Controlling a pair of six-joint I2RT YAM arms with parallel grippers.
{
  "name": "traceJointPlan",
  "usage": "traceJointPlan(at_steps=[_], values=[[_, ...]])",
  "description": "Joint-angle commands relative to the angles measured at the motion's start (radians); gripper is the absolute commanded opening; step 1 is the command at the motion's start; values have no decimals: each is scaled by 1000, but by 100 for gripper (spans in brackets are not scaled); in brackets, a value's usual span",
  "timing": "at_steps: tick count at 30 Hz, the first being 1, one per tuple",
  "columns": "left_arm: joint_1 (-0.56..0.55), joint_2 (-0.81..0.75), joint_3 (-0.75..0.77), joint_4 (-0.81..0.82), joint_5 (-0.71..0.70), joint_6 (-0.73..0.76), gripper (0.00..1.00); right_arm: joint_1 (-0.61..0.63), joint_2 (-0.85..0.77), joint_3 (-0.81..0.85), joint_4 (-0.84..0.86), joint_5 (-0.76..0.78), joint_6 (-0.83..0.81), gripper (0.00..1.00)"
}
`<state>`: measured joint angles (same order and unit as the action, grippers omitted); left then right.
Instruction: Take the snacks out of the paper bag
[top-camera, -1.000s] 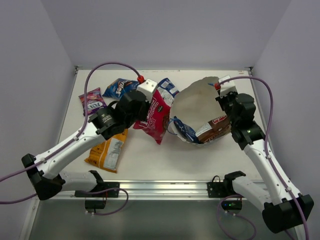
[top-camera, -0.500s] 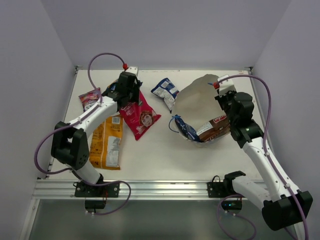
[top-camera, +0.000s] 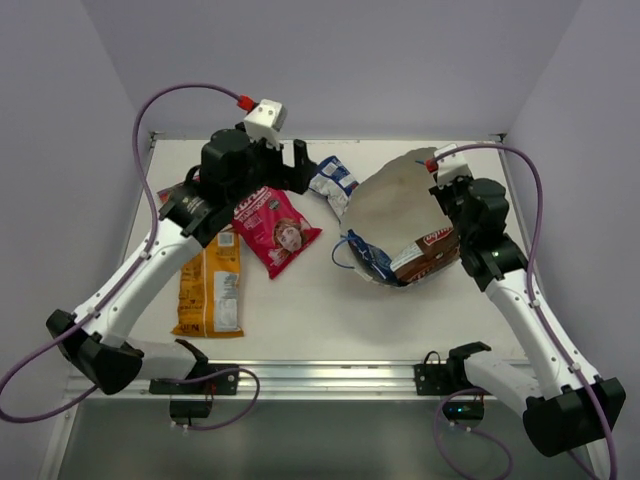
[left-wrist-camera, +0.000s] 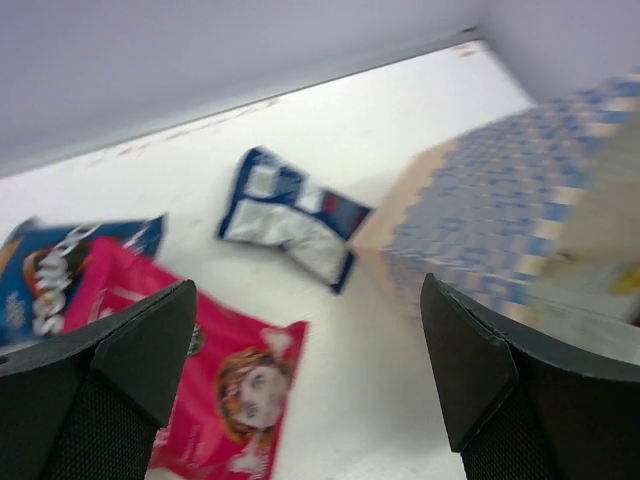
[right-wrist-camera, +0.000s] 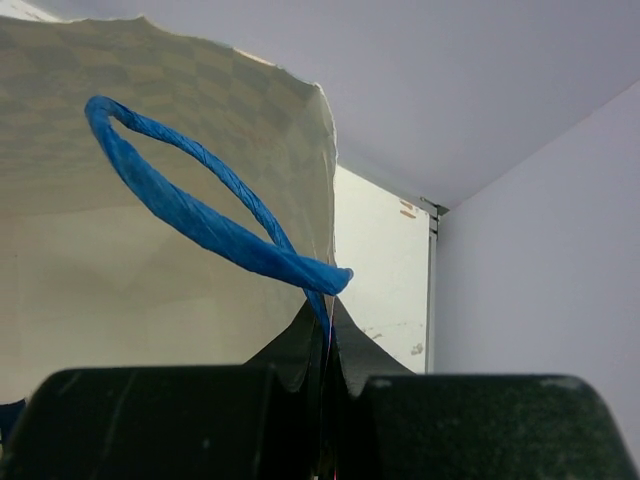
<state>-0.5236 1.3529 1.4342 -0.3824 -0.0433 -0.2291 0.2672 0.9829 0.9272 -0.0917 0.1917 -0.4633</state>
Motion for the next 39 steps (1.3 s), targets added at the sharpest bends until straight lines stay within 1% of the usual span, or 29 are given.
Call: traceJointPlan(at_steps=[1,2,5,7,8,9,11,12,14,15,18,21,25,32,39], values=[[-157,-44,64,-36,94,1,100,-3,-3,76,55,20,-23,0],[-186,-49,68,-39,106,-4,100,-5,-1,79,52,20,-23,0],[-323,-37,86,-38,140,-15,99,-3,-4,90,47,23,-37,0],[-372,-18,123,-52,128,-13,96,-5,-7,96,46,25,-37,0],[-390,4,136,-56,94,-16,95,-3,-7,96,46,23,-38,0],[-421,17,149,-61,77,-42,95,-3,-9,96,40,23,-37,0],[-438,66,181,-75,51,-99,94,-3,-10,93,38,23,-35,0],[-450,81,186,-75,-2,-190,94,-3,-13,93,33,26,-34,0],[-458,121,177,-69,-45,-284,93,-3,-16,87,32,28,-29,0],[-469,132,175,-69,-78,-358,93,-3,-18,87,27,28,-23,0],[-486,167,125,-29,-133,-464,93,-3,-26,76,30,31,-14,0],[-486,209,92,-15,-179,-522,93,-5,-29,73,29,28,-3,0],[-486,264,84,-48,-233,-561,92,-2,-36,65,29,15,6,0],[-480,350,89,-85,-270,-608,89,-2,-44,45,38,8,15,0],[-480,359,94,-145,-290,-633,88,-2,-55,32,46,9,12,0]])
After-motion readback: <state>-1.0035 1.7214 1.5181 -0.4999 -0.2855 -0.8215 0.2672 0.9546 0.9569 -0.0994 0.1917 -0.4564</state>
